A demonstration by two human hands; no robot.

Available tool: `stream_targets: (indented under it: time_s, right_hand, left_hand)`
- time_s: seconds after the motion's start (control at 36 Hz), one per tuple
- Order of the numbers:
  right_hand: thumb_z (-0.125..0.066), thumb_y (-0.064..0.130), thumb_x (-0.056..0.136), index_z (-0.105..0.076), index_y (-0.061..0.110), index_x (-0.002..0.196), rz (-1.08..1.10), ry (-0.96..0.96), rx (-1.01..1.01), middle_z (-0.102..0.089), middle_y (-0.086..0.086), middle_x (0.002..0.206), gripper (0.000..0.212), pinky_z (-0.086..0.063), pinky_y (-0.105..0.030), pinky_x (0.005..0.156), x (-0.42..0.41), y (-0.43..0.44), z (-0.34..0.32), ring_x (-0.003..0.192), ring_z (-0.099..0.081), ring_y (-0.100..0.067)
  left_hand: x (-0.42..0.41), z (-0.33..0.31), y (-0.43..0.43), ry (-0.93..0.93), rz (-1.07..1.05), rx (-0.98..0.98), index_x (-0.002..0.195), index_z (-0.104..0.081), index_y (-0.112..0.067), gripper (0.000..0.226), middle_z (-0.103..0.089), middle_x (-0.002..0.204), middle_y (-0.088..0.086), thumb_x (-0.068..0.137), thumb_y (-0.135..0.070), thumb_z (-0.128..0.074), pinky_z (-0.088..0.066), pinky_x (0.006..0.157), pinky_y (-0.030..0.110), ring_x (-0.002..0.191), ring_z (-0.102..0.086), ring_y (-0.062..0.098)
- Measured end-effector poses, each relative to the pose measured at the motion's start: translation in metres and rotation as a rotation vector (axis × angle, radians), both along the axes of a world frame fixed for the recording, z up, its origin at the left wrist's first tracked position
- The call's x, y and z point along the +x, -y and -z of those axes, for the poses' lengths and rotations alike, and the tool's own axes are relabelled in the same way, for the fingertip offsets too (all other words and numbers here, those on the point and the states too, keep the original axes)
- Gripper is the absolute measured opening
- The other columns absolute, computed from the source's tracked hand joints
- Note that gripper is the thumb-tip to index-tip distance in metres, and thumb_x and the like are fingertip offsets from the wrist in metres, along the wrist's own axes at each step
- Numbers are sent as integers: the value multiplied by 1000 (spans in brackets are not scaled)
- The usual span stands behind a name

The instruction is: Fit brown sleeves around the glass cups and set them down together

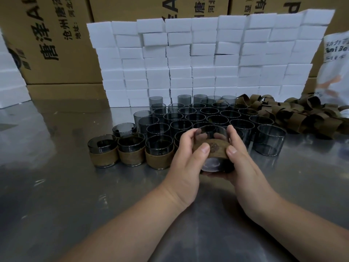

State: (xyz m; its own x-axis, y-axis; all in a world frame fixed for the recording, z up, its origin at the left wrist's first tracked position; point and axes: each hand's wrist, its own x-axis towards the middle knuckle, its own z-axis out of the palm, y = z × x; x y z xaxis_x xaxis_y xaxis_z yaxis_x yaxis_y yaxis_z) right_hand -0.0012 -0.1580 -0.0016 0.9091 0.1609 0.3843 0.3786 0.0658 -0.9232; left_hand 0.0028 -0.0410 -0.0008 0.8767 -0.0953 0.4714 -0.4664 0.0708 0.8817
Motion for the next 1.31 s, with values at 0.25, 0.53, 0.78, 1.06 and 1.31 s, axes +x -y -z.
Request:
stream_targets:
  time_s: [0.25,0.53,0.78,1.06,1.31]
  right_hand:
    - [-35,31,72,-45,63,107,-40,-35,75,-59,23,113,48,-56,-31,80,5,2,4,106,-61,-4]
    - [-33,52,81,-47,39,118,57,18,-7,-64,11,110,41,-51,-46,92,0,-1,4,103,-63,-9]
    - [-28,51,81,-47,37,107,107,54,-55,-64,30,94,35,-54,-19,76,-1,-2,6,92,-64,2]
    - [-29,52,80,-47,34,115,152,22,-57,-64,5,97,43,-55,-35,84,-4,-5,3,93,-65,-10]
    - [-24,58,73,-45,37,105,195,53,-107,-60,10,93,44,-46,-8,74,-7,-6,0,83,-58,9]
  left_hand:
    - [-4,0,0,42,-39,61,119,-39,-41,58,-45,130,-8,63,-51,-46,-38,102,25,122,-45,3]
    - [-2,0,3,19,-5,-1,106,-48,-30,47,-54,107,-7,60,-41,-49,-42,80,12,94,-53,-5]
    - [0,2,4,2,-61,7,94,-50,-28,29,-53,87,-11,70,-44,-47,-42,71,16,79,-51,-2]
    - [-1,1,7,31,-90,-13,90,-50,-26,21,-54,81,-10,73,-39,-47,-43,63,16,73,-51,1]
    - [0,-1,7,65,-178,-5,80,-48,-21,14,-50,67,-15,78,-32,-40,-40,60,17,65,-46,1]
